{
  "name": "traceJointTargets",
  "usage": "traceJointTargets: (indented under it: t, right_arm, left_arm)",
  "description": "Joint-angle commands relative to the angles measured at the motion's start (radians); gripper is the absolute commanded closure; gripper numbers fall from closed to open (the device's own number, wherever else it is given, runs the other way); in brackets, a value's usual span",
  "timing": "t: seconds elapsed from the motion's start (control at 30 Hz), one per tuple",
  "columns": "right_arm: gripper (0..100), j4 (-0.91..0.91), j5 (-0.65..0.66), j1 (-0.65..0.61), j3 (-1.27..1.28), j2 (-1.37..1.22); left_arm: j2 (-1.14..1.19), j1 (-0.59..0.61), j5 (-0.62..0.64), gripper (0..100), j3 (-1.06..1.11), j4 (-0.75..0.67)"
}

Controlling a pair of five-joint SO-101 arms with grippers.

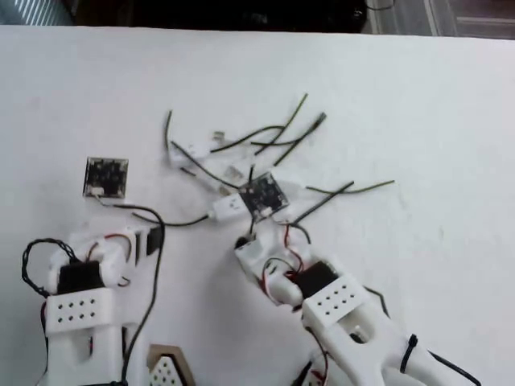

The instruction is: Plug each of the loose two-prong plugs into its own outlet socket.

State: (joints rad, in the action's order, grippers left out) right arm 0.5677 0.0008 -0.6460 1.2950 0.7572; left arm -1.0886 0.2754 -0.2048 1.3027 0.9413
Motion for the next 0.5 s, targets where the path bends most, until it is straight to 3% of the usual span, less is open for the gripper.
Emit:
traceJointTargets:
  t: [0.0,0.27,0.47]
  right_arm:
    - [98.2,0.008,0.017,-0.019,0.008,-0.013]
    - [98.2,0.022,0.011,-0.045,0.003,-0.013]
    - [98.2,0.122,-0.086,-0.045,-0.043,-0.013]
  left_arm:
    - [-0.019,0.008,-0.009,69,-0.005,-0.018]
    - [-0.019,0.008,-0.011,69,-0.003,-0.017]
    - [-0.019,0.008,-0.011,69,-0.003,-0.015]
